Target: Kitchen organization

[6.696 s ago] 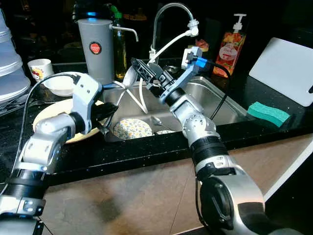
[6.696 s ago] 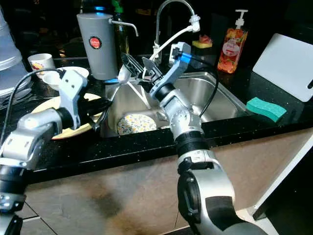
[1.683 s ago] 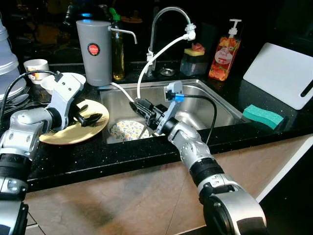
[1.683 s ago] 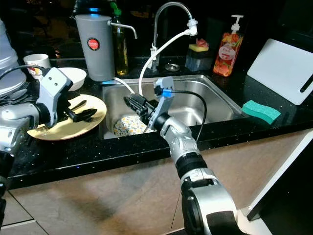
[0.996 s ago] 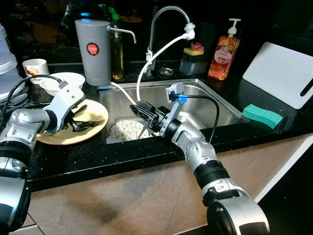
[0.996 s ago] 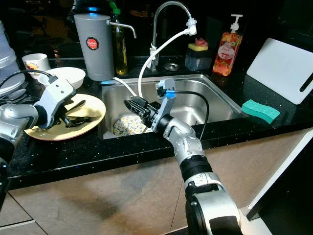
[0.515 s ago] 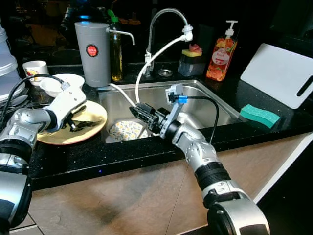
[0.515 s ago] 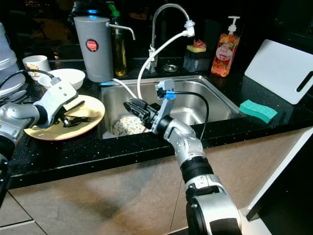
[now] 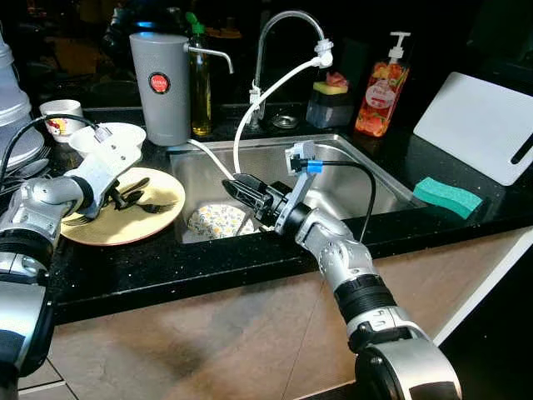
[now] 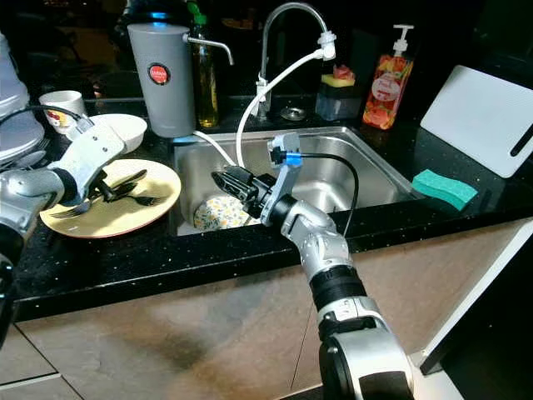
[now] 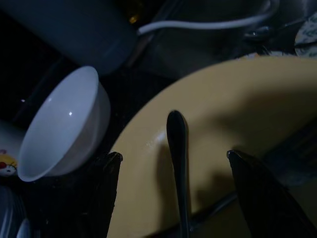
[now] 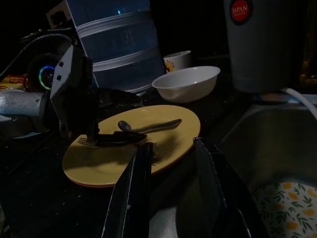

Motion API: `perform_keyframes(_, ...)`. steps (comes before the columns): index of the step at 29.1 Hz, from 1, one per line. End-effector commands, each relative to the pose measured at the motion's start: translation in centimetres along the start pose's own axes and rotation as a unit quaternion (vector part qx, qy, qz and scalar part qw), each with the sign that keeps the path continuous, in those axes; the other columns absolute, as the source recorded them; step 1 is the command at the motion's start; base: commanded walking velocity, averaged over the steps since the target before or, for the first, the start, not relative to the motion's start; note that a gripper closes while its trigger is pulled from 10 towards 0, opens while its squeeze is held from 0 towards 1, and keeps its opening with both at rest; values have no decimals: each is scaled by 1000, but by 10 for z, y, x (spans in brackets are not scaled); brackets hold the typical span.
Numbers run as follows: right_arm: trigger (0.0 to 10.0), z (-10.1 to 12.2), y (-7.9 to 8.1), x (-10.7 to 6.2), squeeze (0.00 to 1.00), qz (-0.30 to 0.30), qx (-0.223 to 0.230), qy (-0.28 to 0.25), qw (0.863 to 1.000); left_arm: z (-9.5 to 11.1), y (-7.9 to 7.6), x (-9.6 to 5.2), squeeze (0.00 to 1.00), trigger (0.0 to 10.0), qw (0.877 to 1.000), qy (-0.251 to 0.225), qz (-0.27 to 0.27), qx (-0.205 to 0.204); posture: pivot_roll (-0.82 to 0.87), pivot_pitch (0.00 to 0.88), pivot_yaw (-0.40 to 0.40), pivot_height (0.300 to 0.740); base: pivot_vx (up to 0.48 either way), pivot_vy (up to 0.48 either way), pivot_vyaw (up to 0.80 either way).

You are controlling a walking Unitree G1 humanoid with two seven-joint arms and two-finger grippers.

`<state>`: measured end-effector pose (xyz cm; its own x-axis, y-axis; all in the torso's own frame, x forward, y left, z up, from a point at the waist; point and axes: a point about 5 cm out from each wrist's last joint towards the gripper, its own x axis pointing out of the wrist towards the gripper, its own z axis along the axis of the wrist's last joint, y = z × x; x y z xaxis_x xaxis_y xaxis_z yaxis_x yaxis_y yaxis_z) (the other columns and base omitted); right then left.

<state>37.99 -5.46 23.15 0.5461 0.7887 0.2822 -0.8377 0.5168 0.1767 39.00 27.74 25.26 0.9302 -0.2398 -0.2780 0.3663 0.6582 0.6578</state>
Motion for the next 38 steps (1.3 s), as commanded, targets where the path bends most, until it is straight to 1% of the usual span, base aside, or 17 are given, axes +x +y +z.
perform_keyframes(1,10000,0,-1,-2,0,-2,1,1,1000,-15,-10,1,0,10000,999,37,-29,1,29,39,-58,740,0,0,0)
perform_keyframes(4,10000,0,0,-3,0,-2,1,2,1000,-23,-17,2,0,10000,997,59,-50,-15,21,42,-53,740,0,0,0)
perform_keyframes(7,10000,1,0,-3,0,-2,1,3,1000,-25,-19,2,0,10000,996,64,-63,-24,21,42,-53,740,0,0,0)
perform_keyframes(10,10000,3,-2,-3,0,-4,0,1,1000,-25,-21,1,0,10000,993,72,-90,-37,21,42,-51,740,0,0,0)
perform_keyframes(11,10000,3,-2,-3,0,-5,0,1,1000,-25,-21,1,0,9569,992,74,-98,-39,21,42,-51,740,0,0,0)
perform_keyframes(12,10000,3,-2,-3,0,-5,0,1,1000,-25,-21,0,0,6627,991,75,-102,-42,21,42,-51,740,0,0,0)
perform_keyframes(13,10000,4,-3,-3,0,-6,1,0,1000,-24,-21,0,0,5569,990,76,-112,-46,21,42,-51,740,0,0,0)
perform_keyframes(14,10000,4,-3,-3,0,-6,1,0,1000,-24,-21,0,0,5569,990,76,-112,-46,21,42,-51,740,0,0,0)
perform_keyframes(15,10000,4,-3,-3,0,-6,1,-1,1000,-24,-21,-1,0,1647,989,76,-118,-50,21,42,-51,740,0,0,0)
perform_keyframes(16,10000,5,-3,-3,0,-7,1,-1,1000,-24,-22,-1,0,902,987,77,-127,-54,21,42,-51,740,0,0,0)
perform_keyframes(17,10000,5,-3,-3,0,-7,2,-1,1000,-24,-22,-1,0,902,986,77,-132,-58,21,42,-51,740,0,0,0)
perform_keyframes(18,10000,5,-3,-3,0,-7,2,-2,1000,-24,-22,-2,0,0,985,80,-139,-62,21,42,-51,740,0,0,0)
perform_keyframes(27,10000,6,-3,-2,0,-8,3,-3,1000,-24,-21,-5,0,0,977,96,-173,-80,27,40,-56,740,0,0,0)
perform_keyframes(28,10000,6,-4,-2,0,-9,4,-4,1000,-21,-20,-6,0,0,972,99,-190,-94,27,40,-56,740,0,0,0)
perform_keyframes(29,10000,6,-4,-2,0,-9,4,-4,1000,-21,-20,-7,0,0,971,100,-195,-98,27,40,-56,740,0,0,0)
perform_keyframes(34,10000,7,-5,-3,0,-11,5,-5,1000,-13,-13,-10,0,0,965,103,-216,-105,28,35,-56,740,0,0,0)
perform_keyframes(38,10000,8,-5,-2,0,-11,6,-6,1000,-7,-9,-11,0,0,968,96,-213,-96,29,31,-55,740,0,0,0)
